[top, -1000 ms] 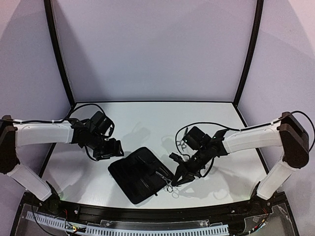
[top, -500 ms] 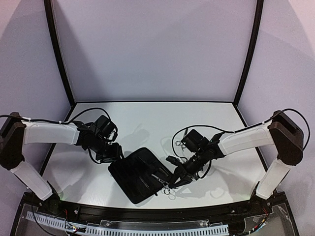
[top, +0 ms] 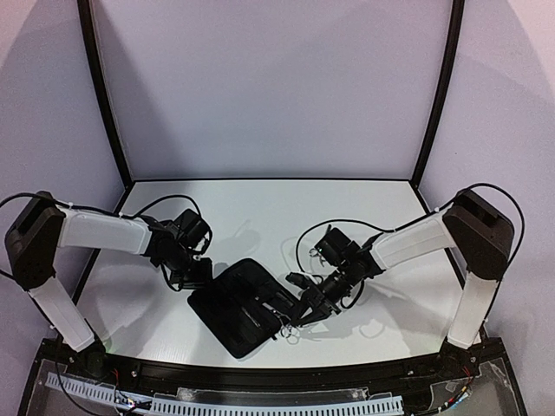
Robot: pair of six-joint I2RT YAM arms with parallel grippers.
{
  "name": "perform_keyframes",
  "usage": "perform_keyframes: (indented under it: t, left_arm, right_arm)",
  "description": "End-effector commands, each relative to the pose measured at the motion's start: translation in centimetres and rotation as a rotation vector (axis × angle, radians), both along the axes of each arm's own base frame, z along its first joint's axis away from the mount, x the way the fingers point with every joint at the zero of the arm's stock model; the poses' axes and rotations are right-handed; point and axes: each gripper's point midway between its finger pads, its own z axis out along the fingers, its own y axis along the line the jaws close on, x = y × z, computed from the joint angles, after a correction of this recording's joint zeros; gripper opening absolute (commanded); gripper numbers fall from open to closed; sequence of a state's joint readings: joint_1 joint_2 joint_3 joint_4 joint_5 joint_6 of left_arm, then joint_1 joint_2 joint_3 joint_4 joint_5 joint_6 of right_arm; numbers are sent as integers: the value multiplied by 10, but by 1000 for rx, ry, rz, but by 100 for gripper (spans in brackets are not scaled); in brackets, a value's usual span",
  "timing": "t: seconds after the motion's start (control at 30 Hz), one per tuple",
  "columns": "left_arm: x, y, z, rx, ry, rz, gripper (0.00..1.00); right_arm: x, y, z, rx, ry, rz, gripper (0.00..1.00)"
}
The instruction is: Sort the hair-cutting tools
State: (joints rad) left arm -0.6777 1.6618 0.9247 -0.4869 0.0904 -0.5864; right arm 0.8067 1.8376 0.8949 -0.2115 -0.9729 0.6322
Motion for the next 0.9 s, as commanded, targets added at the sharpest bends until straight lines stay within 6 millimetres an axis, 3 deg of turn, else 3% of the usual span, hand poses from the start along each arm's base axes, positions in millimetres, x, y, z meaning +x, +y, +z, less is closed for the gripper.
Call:
perform_keyframes:
  t: [0.0, 0.37, 0.63, 0.87]
  left_arm:
    - [0, -1, -11, 31, 22, -40, 33]
    - [1, 2, -27, 79, 37, -70, 18]
    - [5, 1, -35, 97, 19, -113, 2]
    - [8, -2, -38, 91, 9, -139, 1]
  right_arm:
    - [20, -4, -25, -87, -12, -42, 0]
    - [34, -7, -37, -102, 45, -22, 0]
    - [21, -5, -31, 24, 90, 107, 0]
    - [37, 2, -36, -13, 67, 132, 2]
